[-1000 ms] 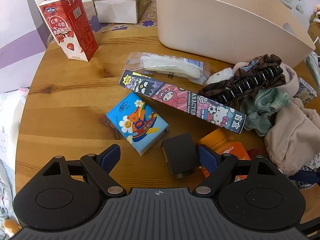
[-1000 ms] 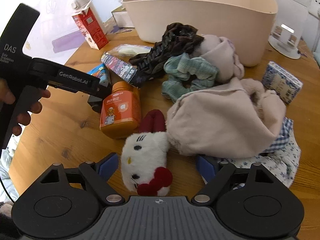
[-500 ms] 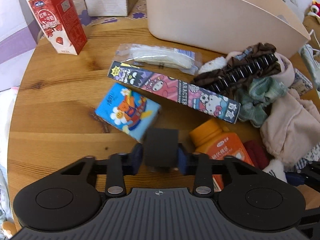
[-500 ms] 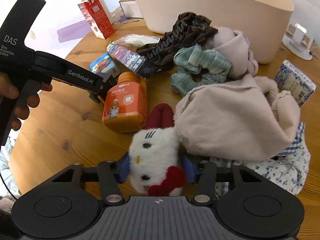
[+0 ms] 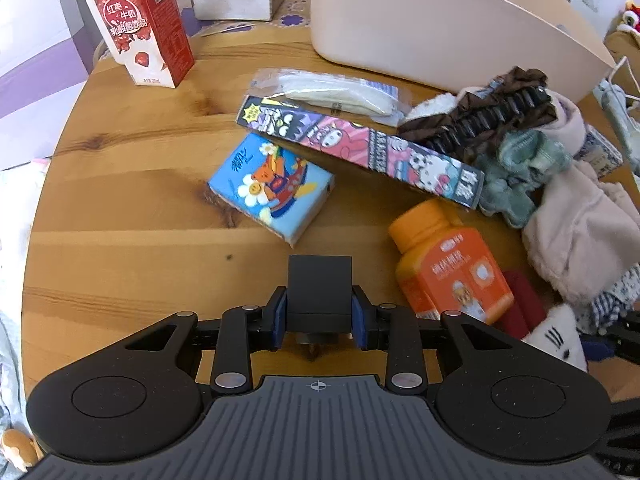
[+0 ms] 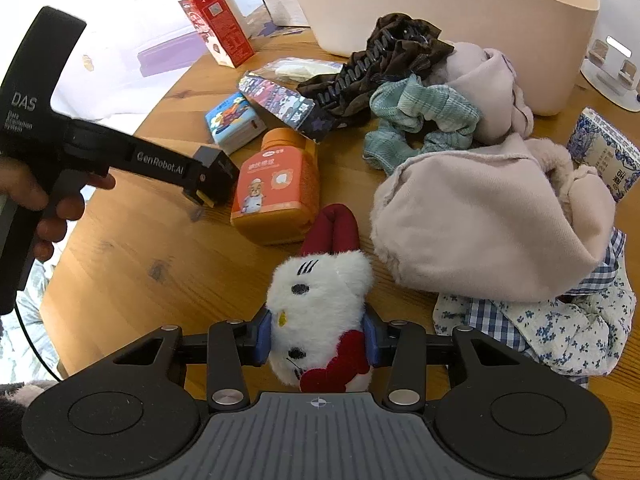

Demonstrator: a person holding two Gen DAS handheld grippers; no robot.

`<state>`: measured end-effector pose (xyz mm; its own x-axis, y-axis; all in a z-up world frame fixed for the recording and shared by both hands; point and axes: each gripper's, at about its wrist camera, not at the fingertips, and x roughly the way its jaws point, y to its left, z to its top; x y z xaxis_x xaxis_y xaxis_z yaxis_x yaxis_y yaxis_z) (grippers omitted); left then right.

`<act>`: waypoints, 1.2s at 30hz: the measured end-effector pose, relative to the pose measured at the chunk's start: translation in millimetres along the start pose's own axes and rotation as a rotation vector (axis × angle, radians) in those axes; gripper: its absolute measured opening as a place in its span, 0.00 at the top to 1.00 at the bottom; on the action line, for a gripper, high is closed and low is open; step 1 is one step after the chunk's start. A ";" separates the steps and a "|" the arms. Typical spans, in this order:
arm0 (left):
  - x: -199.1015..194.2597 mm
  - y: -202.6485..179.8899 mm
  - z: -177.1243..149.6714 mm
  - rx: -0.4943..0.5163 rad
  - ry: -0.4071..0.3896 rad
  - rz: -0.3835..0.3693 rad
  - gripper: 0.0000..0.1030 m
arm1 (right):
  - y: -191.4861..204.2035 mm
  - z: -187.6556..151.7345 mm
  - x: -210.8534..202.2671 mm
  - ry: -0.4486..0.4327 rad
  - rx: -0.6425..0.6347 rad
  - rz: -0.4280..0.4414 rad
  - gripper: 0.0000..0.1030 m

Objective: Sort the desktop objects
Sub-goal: 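Grasp the black square clip with the left tool while the right tool grasps the Hello Kitty plush, then carry both items into the beige basket and open both tools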

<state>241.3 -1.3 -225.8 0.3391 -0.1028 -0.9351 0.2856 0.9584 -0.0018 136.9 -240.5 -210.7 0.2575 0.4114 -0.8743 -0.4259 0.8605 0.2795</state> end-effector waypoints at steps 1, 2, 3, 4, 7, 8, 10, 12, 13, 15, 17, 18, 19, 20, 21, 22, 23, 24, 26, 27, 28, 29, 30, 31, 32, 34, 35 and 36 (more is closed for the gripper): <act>-2.2 -1.6 -2.3 0.009 -0.003 0.004 0.69 | 0.0 -0.1 -1.8 -0.003 -0.001 0.006 0.61; -4.3 -3.0 -4.1 0.017 -0.005 0.008 0.69 | -0.5 -0.4 -3.6 -0.005 -0.002 0.009 0.61; -6.9 -4.0 -5.5 0.021 -0.006 0.007 0.69 | -0.8 -0.2 -5.1 -0.007 -0.004 0.013 0.61; -10.3 -4.6 -6.7 0.019 -0.006 -0.005 0.69 | -1.0 0.1 -7.4 -0.009 -0.008 0.019 0.61; -19.1 -5.1 -9.4 0.000 -0.009 -0.034 0.69 | -2.7 0.6 -14.1 -0.019 -0.015 0.032 0.61; -22.4 -5.6 -10.4 -0.004 -0.013 -0.038 0.69 | -3.5 1.1 -17.0 -0.024 -0.016 0.035 0.61; -28.4 -8.3 -12.5 -0.005 -0.024 -0.039 0.69 | -6.1 3.3 -23.1 -0.036 -0.014 0.038 0.61; -34.5 -11.4 -14.8 0.001 -0.039 -0.036 0.69 | -10.8 6.5 -29.1 -0.050 -0.018 0.038 0.61; -37.7 -13.0 -15.9 -0.003 -0.049 -0.036 0.69 | -12.3 8.5 -32.2 -0.059 -0.021 0.037 0.61; -45.4 -12.6 -17.0 -0.032 -0.071 -0.044 0.69 | -16.0 12.2 -38.7 -0.078 -0.023 0.032 0.61; -51.9 -11.5 -16.9 -0.059 -0.085 -0.054 0.69 | -19.8 14.8 -44.4 -0.096 -0.019 0.027 0.61; -55.7 -11.4 -16.5 -0.069 -0.094 -0.057 0.69 | -22.1 16.2 -47.6 -0.104 -0.018 0.025 0.61; -58.6 -11.1 -14.8 -0.074 -0.102 -0.058 0.69 | -24.0 16.8 -51.3 -0.113 -0.017 0.023 0.61; -62.0 -11.4 -13.8 -0.076 -0.110 -0.059 0.69 | -26.4 18.2 -55.3 -0.123 -0.016 0.020 0.61; -64.9 -11.5 -12.8 -0.076 -0.119 -0.058 0.69 | -28.8 19.7 -58.9 -0.133 -0.016 0.016 0.61; -68.4 -11.9 -11.0 -0.076 -0.128 -0.057 0.69 | -30.9 21.2 -62.0 -0.141 -0.016 0.011 0.61; -71.1 -11.9 -9.3 -0.076 -0.136 -0.056 0.69 | -33.4 22.9 -65.1 -0.149 -0.014 0.006 0.61; -73.9 -12.5 -7.5 -0.074 -0.145 -0.053 0.69 | -36.1 24.1 -68.4 -0.156 -0.011 0.002 0.61; -79.8 -13.9 -2.4 -0.067 -0.169 -0.050 0.69 | -42.3 26.9 -74.3 -0.171 -0.006 -0.006 0.61; -83.1 -14.8 0.7 -0.063 -0.185 -0.051 0.69 | -45.6 28.9 -77.0 -0.179 -0.003 -0.011 0.61; -85.8 -15.4 4.2 -0.057 -0.199 -0.052 0.69 | -49.5 31.0 -80.4 -0.187 0.000 -0.015 0.61; -88.1 -16.8 8.0 -0.046 -0.207 -0.054 0.69 | -52.6 33.9 -82.3 -0.195 0.002 -0.019 0.61; -90.6 -18.3 12.2 -0.035 -0.216 -0.055 0.69 | -55.9 36.4 -85.2 -0.204 0.003 -0.025 0.61; -93.2 -19.6 17.4 -0.024 -0.229 -0.055 0.69 | -58.3 39.1 -87.5 -0.212 0.003 -0.031 0.61; -95.4 -21.2 22.3 -0.016 -0.240 -0.054 0.69 | -61.7 42.3 -90.8 -0.223 0.001 -0.039 0.61; -99.4 -26.3 33.9 0.001 -0.264 -0.052 0.69 | -68.4 49.1 -97.9 -0.245 -0.003 -0.057 0.61; -100.9 -28.6 38.9 0.010 -0.274 -0.049 0.69 | -71.4 51.9 -101.5 -0.256 -0.004 -0.062 0.61; -102.1 -31.3 43.4 0.021 -0.282 -0.046 0.69 | -74.9 55.5 -105.6 -0.268 -0.006 -0.069 0.61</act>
<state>236.7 -32.3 -114.9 0.5607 -0.2189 -0.7985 0.3236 0.9456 -0.0320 189.7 -331.7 -117.3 0.5060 0.4174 -0.7548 -0.4041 0.8878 0.2201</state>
